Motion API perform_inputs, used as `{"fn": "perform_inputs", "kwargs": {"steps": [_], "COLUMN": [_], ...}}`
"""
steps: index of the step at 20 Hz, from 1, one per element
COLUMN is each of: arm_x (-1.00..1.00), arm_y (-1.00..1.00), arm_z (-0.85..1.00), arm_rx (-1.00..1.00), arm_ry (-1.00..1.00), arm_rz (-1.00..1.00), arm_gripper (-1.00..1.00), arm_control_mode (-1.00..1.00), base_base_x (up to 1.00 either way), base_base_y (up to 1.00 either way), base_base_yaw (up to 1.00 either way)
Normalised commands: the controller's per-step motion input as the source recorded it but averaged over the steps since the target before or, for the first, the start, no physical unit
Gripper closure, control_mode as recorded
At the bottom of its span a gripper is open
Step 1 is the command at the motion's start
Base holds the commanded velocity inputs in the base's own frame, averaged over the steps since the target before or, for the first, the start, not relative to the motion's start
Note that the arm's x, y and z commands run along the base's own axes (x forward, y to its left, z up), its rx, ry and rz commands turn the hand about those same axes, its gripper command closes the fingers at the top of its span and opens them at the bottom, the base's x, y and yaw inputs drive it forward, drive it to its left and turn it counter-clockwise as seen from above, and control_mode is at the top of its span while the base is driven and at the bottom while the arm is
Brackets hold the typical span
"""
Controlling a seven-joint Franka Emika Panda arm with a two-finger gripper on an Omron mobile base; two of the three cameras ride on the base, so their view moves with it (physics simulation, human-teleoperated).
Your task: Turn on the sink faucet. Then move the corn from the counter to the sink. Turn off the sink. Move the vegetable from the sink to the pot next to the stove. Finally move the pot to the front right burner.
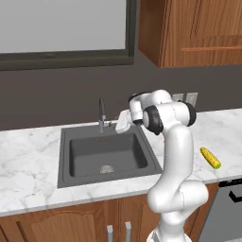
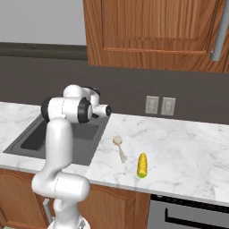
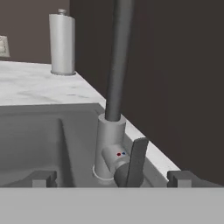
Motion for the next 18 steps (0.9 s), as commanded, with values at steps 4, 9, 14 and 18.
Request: {"fn": "perform_inputs", "kwargs": {"steps": [4, 9, 14, 18], "arm_x": [0.22, 0.03, 0.00, 0.01], "arm_y": [0.03, 0.17, 0.19, 0.18], "arm_z": [-0.14, -0.03, 0.00, 0.00], "arm_rx": [0.02, 0.01, 0.00, 0.00], "arm_ry": [0.00, 0.00, 0.03, 0.05], "arm_rz": [0.00, 0.00, 0.01, 0.00], "arm_gripper": [-1.00, -1.00, -1.00, -1.00], "arm_control_mode": [-1.00, -1.00, -1.00, -1.00], "base_base_x": [0.00, 0.00, 0.00, 0.00], "base_base_y": [0.00, 0.00, 0.00, 0.00], "base_base_yaw": [0.00, 0.00, 0.00, 0.00]}}
